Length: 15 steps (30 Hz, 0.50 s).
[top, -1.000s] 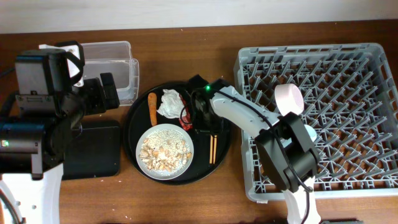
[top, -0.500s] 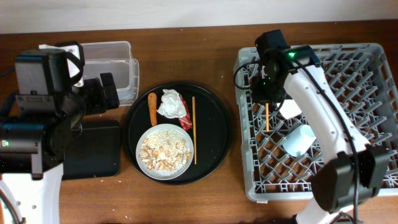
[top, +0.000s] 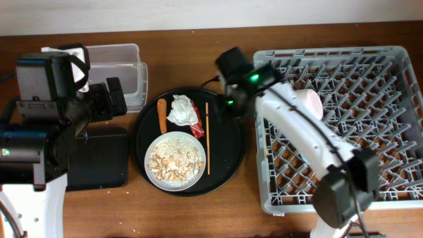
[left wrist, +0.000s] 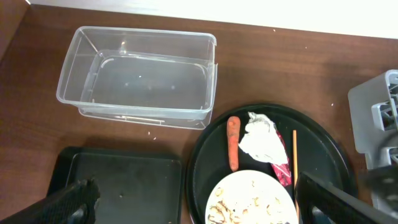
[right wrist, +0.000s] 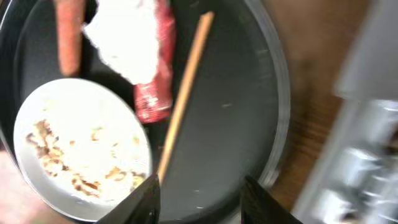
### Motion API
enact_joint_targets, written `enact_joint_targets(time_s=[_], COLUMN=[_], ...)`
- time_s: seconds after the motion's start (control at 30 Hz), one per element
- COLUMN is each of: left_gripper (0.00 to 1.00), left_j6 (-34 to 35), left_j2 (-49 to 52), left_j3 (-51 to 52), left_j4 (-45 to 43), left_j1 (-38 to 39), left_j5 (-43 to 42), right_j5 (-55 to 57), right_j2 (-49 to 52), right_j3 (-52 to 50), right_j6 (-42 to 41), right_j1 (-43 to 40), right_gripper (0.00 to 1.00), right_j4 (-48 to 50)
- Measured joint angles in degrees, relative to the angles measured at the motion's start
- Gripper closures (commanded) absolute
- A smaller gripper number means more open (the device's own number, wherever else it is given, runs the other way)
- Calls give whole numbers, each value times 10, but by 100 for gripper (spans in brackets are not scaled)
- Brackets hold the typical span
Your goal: Sort waste into correct bins and load items into the dishwasher rack
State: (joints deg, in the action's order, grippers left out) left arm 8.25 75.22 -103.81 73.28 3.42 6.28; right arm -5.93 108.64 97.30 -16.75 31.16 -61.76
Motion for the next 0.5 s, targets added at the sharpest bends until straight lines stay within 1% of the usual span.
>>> enact_joint_targets(time_s=[0.03, 0.07, 0.1, 0.2, 0.27, 0.3, 0.33, 0.37, 0.5], left_gripper=[1, 1, 1, 1, 1, 1, 1, 1, 1], left_j6=[0, 0, 0, 0, 0, 0, 0, 0, 0], left_j2=[0, 0, 0, 0, 0, 0, 0, 0, 0], left_j3=[0, 0, 0, 0, 0, 0, 0, 0, 0], left_j4=[0, 0, 0, 0, 0, 0, 0, 0, 0], left_j1=[0, 0, 0, 0, 0, 0, 0, 0, 0], left_j5=[0, 0, 0, 0, 0, 0, 0, 0, 0], right_j5=[-2, -5, -6, -10, -11, -11, -11, -11, -13], right_j2=[16, 51, 54, 144, 174, 178, 182, 183, 186], right_j3=[0, 0, 0, 0, -5, -6, -6, -6, -5], right_j6=[-15, -40, -49, -73, -81, -84, -86, -88, -92], right_j1=[12, 24, 25, 43, 49, 49, 49, 49, 46], right_gripper=[70, 71, 71, 71, 73, 76, 85, 96, 96], right_j4=[9, 28, 29, 55, 60, 61, 63, 65, 56])
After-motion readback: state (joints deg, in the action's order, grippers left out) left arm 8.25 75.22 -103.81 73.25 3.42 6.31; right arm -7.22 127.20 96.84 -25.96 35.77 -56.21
